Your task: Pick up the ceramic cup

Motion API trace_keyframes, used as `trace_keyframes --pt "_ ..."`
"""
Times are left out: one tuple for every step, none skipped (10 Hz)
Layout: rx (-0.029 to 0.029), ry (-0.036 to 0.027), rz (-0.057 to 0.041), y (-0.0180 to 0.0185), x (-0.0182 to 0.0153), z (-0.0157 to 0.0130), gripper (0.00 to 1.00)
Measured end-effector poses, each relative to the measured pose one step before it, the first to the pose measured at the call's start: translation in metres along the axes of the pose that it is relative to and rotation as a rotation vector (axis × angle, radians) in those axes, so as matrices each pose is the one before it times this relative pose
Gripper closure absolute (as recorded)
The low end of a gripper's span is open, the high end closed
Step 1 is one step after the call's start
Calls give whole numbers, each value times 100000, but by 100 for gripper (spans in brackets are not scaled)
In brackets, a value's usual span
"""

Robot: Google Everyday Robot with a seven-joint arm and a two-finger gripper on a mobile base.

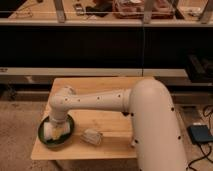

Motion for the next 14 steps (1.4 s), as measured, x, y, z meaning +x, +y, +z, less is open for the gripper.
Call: trace_keyframes --pt "-199 759 -145 -19 25 233 35" --pt "-174 910 -247 -60 26 232 35" --pt "-482 598 -29 -30 -29 356 35" --pt "-403 142 164 2 -8 206 36" --pt "-90 -626 556 -103 -56 134 42" --pt "434 -1233 434 -220 -253 -75 51" --pt "290 -1212 5 -154 -192 -58 62" --pt "100 -596 -92 -59 -21 -60 71" --pt "-139 -275 -24 32 52 -6 79" --pt "-340 56 -147 73 117 -38 93" --pt "-25 14 72 1 88 -46 98" --pt "109 -121 341 -35 135 -99 100" --pt "850 -955 916 -220 107 -373 100" --pt "1193 -1271 976 -322 24 -482 100"
